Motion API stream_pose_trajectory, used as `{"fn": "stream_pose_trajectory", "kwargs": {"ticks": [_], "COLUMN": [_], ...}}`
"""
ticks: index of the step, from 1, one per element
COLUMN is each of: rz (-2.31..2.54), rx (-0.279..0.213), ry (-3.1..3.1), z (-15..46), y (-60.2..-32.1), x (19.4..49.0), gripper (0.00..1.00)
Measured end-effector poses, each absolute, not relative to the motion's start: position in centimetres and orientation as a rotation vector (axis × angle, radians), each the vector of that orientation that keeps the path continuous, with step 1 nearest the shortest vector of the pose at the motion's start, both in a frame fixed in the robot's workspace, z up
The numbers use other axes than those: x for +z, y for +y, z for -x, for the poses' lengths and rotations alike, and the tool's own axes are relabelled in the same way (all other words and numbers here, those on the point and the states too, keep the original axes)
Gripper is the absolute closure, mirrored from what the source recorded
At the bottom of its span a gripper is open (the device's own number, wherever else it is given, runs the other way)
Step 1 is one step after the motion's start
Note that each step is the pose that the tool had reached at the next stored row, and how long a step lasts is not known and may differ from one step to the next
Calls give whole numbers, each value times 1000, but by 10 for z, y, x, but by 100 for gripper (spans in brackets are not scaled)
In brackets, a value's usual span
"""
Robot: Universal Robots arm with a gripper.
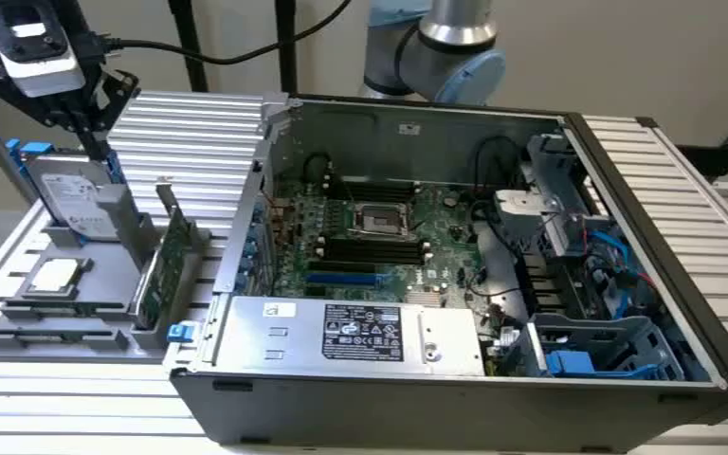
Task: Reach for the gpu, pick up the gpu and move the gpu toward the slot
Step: 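Reach for the gpu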
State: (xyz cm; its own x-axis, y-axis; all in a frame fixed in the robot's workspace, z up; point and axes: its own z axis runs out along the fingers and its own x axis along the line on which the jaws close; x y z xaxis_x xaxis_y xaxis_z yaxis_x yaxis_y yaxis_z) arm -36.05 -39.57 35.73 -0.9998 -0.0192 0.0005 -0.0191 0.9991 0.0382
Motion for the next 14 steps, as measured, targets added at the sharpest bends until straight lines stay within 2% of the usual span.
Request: {"fn": "stream_pose_trajectory", "kwargs": {"ticks": [14], "rz": [-30], "rx": [-60], "ry": [-3140], "z": [360], "y": [-396], "x": [357], "gripper": [89]}}
